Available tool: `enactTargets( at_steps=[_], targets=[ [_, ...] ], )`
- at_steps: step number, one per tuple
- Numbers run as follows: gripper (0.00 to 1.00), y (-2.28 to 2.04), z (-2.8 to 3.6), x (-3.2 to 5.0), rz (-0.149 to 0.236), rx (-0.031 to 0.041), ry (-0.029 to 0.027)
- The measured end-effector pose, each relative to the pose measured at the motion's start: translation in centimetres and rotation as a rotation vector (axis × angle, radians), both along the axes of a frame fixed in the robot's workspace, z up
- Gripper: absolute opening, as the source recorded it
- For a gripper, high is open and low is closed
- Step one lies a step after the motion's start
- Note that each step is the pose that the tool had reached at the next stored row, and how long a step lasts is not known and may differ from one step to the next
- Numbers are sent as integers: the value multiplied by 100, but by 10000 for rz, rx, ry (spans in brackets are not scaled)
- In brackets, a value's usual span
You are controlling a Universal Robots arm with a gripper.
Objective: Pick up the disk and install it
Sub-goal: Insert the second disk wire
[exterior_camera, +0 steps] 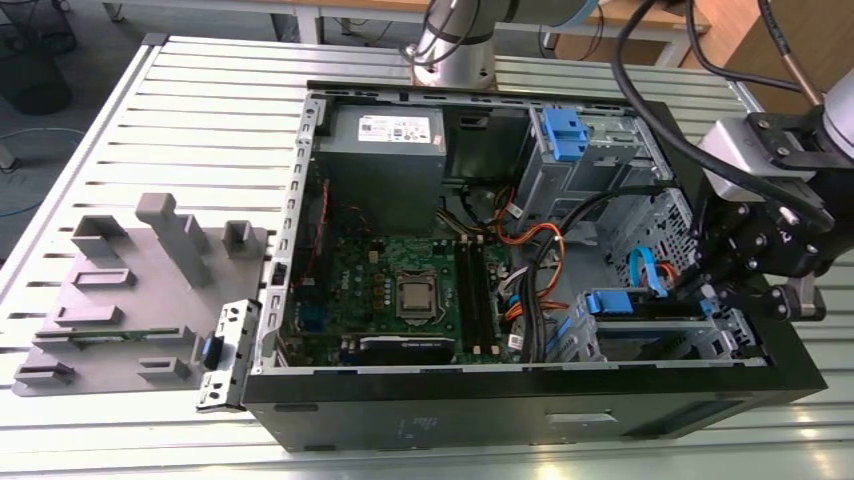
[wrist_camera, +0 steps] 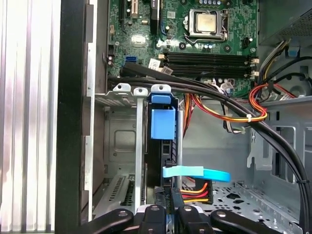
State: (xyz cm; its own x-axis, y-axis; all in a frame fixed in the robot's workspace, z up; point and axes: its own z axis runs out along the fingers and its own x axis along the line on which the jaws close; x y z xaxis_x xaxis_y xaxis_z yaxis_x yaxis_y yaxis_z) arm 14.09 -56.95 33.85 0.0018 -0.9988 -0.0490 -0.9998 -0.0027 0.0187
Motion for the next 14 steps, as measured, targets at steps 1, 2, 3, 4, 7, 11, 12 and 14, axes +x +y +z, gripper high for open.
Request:
enactTargets(
  at_steps=[1,2,3,4,7,11,12,14],
  targets=[
    [16,2,-3,-2,1,1,0],
    [16,3,-5,-3,1,-1,0],
    [16,4,-7,-4,1,-1,0],
    [16,5,-9,-5,0,-1,0],
    [16,12,-16,-9,0,-2,0],
    [16,17,-22,-13,0,2,0],
    [16,14,-26,-14,0,3,0],
    [16,11,-26,-15,0,2,0]
  ],
)
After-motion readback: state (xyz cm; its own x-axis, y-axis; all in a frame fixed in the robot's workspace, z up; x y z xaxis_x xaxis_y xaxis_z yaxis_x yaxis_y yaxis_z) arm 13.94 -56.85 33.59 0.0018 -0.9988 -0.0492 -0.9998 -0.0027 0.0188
